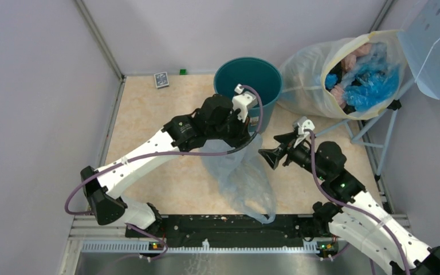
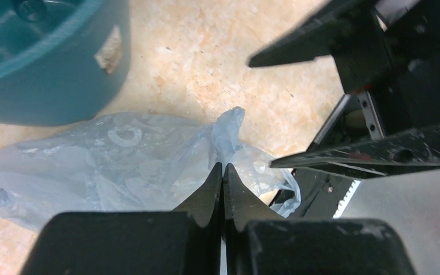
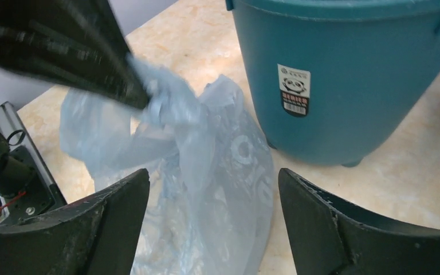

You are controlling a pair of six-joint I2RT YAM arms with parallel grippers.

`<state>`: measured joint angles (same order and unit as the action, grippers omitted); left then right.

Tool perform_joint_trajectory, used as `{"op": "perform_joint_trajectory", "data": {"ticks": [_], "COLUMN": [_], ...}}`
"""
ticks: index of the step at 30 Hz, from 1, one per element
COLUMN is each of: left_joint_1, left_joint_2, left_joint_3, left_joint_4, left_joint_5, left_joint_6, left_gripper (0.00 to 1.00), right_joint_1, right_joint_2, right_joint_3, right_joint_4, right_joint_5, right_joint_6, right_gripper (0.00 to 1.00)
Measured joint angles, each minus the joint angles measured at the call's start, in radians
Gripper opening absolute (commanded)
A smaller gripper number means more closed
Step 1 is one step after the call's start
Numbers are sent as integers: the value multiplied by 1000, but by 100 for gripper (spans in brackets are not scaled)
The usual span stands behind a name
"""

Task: Put the trash bags into the trash bin

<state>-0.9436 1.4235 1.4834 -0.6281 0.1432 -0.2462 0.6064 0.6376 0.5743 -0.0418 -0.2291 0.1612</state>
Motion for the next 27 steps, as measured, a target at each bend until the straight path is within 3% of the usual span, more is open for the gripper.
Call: {"op": "perform_joint_trajectory", "data": {"ticks": [8, 12, 20, 27], "left_joint_1": [129, 169, 179, 191], "left_joint_2": [17, 19, 16, -13], "left_joint_3": [12, 23, 23, 23], "left_joint_4": [58, 91, 149, 152], "left_joint_5": [32, 74, 135, 187], "left_joint_6": [-98, -142, -206, -227], "left_gripper": [0, 0, 0, 0], "right_joint_1": [0, 39, 304, 322], "right_joint_2": [-163, -98, 301, 626], "right_joint_3": [-217, -287, -293, -285], "right_joint_4": [160, 291, 600, 902], "right_joint_5": [18, -10, 156, 283], "right_joint_6": [116, 154, 93, 40], "right_gripper": [2, 0, 0, 0]}}
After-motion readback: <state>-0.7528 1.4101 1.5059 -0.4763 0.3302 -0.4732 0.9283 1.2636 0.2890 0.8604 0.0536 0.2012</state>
